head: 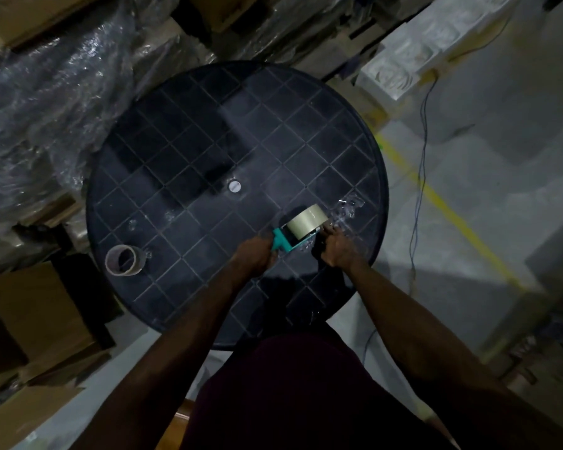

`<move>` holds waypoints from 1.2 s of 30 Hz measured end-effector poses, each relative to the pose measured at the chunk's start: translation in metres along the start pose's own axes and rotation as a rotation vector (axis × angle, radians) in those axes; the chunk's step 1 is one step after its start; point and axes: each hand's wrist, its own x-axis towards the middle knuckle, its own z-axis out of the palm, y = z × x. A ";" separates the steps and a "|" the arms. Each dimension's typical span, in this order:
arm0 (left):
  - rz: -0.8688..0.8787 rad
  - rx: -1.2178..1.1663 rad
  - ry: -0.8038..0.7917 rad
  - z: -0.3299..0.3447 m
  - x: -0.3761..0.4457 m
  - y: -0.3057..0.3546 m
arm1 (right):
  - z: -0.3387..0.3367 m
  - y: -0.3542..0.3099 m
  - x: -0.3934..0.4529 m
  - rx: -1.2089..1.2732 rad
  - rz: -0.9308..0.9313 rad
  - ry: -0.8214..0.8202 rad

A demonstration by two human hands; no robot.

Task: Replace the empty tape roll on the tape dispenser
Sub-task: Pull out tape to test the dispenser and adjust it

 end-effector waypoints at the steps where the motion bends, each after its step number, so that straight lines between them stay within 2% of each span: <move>1: 0.009 -0.013 -0.004 -0.001 0.000 -0.002 | -0.008 -0.007 -0.008 0.025 0.006 0.012; 4: 0.031 -0.035 -0.035 -0.011 -0.001 -0.011 | -0.020 -0.013 -0.013 -0.010 -0.078 0.031; 7: 0.054 -0.090 -0.076 -0.022 -0.003 -0.024 | -0.021 -0.013 -0.013 0.001 -0.040 -0.008; 9: 0.064 -0.091 -0.067 -0.027 -0.006 -0.025 | -0.026 -0.020 -0.019 0.020 -0.073 0.022; 14: 0.100 0.068 0.000 -0.041 -0.003 0.008 | -0.027 -0.018 -0.020 0.147 -0.094 0.016; 15: 0.120 0.091 0.007 -0.043 -0.002 0.017 | -0.027 -0.019 -0.023 0.125 -0.123 0.036; 18: 0.118 0.095 -0.029 -0.048 -0.001 0.041 | -0.022 -0.020 -0.025 0.125 -0.203 0.300; 19: 0.079 0.127 -0.079 -0.052 0.000 0.043 | -0.023 -0.019 -0.024 0.116 -0.225 0.292; 22: -0.011 0.274 -0.217 -0.069 0.000 0.029 | -0.027 -0.012 -0.016 0.027 -0.143 0.051; 24: -0.017 0.230 -0.244 -0.080 -0.005 0.008 | -0.021 -0.005 -0.005 0.006 -0.136 0.012; 27: -0.102 -0.122 -0.174 -0.094 -0.015 -0.008 | -0.027 -0.010 -0.015 -0.023 -0.133 0.012; 29: -0.095 -0.312 -0.116 -0.099 -0.018 -0.009 | -0.032 -0.014 -0.019 -0.019 -0.129 0.026; 32: -0.243 -0.614 -0.007 -0.095 -0.026 -0.008 | -0.035 -0.019 -0.015 -0.016 -0.142 0.010; 36: -0.370 -0.959 0.033 -0.078 -0.037 -0.021 | -0.036 -0.020 -0.010 -0.037 -0.086 -0.033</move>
